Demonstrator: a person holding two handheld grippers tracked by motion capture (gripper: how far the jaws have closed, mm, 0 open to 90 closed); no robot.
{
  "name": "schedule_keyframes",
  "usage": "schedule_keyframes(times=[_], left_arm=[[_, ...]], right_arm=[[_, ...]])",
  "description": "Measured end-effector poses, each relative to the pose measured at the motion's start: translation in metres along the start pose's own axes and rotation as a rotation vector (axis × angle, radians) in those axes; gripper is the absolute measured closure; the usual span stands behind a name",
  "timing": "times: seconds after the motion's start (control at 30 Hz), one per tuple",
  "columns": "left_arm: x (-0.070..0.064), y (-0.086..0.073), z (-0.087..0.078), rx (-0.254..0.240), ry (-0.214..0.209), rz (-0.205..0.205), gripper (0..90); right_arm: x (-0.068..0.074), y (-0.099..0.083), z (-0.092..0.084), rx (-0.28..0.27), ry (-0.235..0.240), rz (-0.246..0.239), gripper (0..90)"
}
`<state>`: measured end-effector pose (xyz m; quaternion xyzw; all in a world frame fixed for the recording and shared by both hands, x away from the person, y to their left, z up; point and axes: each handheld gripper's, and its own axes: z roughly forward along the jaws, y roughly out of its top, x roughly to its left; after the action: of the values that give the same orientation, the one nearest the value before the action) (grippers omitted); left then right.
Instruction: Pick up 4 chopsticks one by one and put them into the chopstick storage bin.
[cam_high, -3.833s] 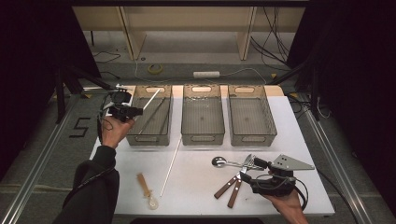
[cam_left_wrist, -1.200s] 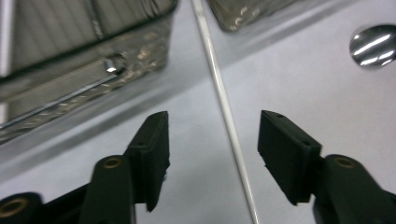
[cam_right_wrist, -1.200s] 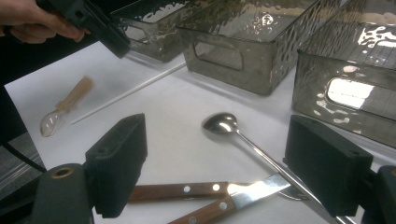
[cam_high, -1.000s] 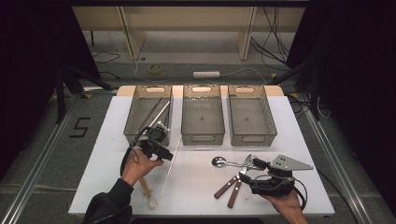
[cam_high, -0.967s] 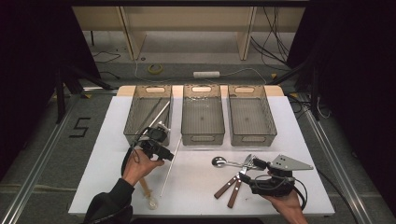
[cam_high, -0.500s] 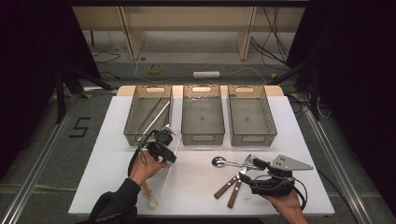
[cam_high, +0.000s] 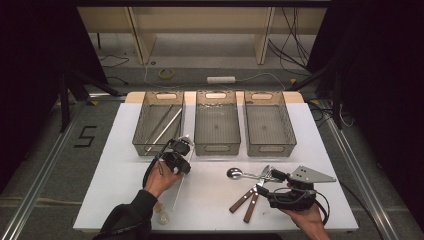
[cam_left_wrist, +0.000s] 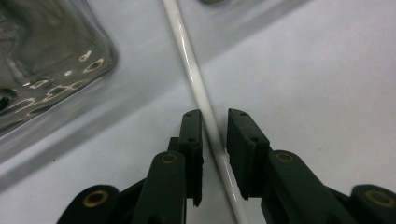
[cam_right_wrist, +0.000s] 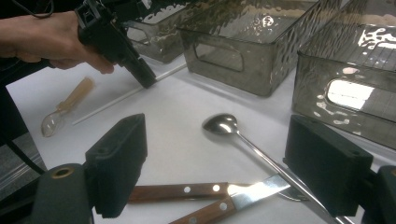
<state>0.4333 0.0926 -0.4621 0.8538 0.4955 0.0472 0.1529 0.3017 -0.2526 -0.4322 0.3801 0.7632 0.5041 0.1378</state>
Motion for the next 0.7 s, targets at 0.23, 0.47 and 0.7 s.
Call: schedule_keyframes(times=[0.23, 0.47, 0.7], left_arm=[[0.0011, -0.0004, 0.0, -0.006, -0.001, -0.007, 77.9], [0.0051, -0.0015, -0.0007, -0.016, 0.031, -0.027, 80.8], [0.0101, -0.004, -0.0013, -0.03, 0.04, -0.054, 82.9]], right_arm=[[0.0001, 0.0, 0.0, 0.0, 0.0, 0.0, 22.0], [0.0002, 0.0, 0.0002, 0.001, -0.001, 0.001, 22.0], [0.0002, 0.0001, 0.0007, 0.001, -0.001, -0.001, 22.0]])
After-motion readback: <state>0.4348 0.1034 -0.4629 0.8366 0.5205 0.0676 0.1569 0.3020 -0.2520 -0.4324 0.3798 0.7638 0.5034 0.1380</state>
